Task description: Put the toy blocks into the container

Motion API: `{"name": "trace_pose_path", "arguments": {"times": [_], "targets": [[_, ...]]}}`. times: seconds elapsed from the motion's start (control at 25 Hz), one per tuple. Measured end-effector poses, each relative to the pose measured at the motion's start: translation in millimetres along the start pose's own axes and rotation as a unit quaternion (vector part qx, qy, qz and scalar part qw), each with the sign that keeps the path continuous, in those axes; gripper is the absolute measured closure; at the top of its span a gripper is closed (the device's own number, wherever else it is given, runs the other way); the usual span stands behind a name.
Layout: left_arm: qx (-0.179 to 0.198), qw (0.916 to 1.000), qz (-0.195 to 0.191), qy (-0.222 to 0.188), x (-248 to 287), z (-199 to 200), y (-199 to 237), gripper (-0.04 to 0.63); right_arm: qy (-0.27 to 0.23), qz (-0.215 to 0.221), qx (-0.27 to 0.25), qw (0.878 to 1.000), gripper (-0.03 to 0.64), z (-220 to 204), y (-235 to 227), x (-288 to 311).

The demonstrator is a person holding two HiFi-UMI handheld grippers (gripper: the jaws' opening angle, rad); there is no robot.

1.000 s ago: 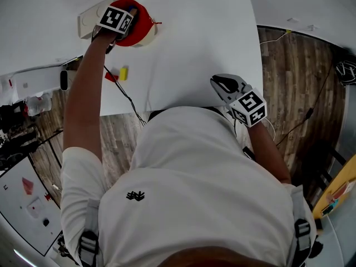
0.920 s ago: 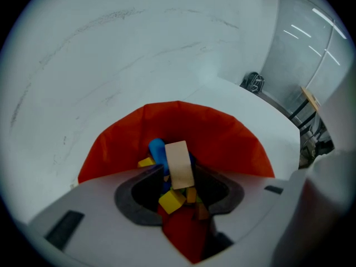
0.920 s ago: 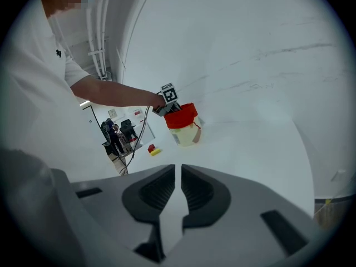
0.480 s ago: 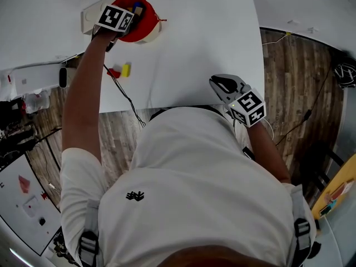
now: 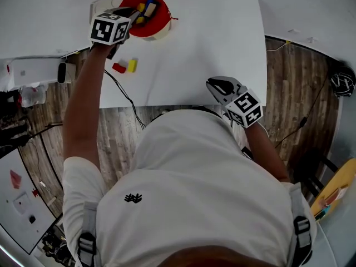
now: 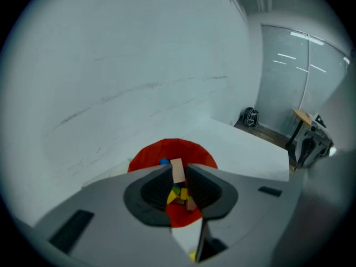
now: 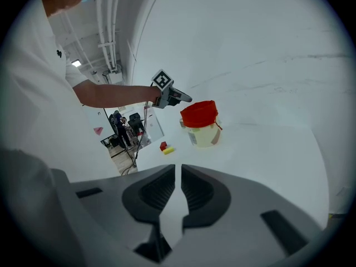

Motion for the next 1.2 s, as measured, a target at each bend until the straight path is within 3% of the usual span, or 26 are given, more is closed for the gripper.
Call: {"name": "trace_pose_path", "arguments": {"times": [0.16,0.44,0.76,0.96,1.2], "targets": [[0.007,0.999,0.014,-0.042,-29.4,-17.7,-10.9,0.586,0.008,0.006,-0.017,1.0,0.581,7.1,15.9,10.5],[-0.028,0.9945,-0.022,-0.099,-72.8,-82.5,-44.1,0.589,0.024,0.017,-0.042,0.999,0.581,15.4,53.1,29.9],[-0.084,0.9822,-0.074,-0.151,-107.4,-161.7,-95.9,0.589,0.031,0.015,-0.052,0.998,0.583,22.0,94.8,49.1],[-0.104,0.9754,-0.098,-0.167,-125.5,-199.5,-127.9,0.589,0.039,0.012,-0.057,0.998,0.586,24.1,119.9,58.8],[-0.097,0.9764,-0.115,-0.155,-134.0,-242.9,-160.4,0.589,0.037,0.002,-0.061,0.997,0.586,24.1,146.1,64.1]]}}
Point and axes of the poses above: the fingertips, and each gripper's own axes: x forward along the fingers, y to its left, z out of its top, the point moved 2 cm from there along -x, backward along the fingers, and after that the axes turned 14 degrees about y, right-handed, at the moved point
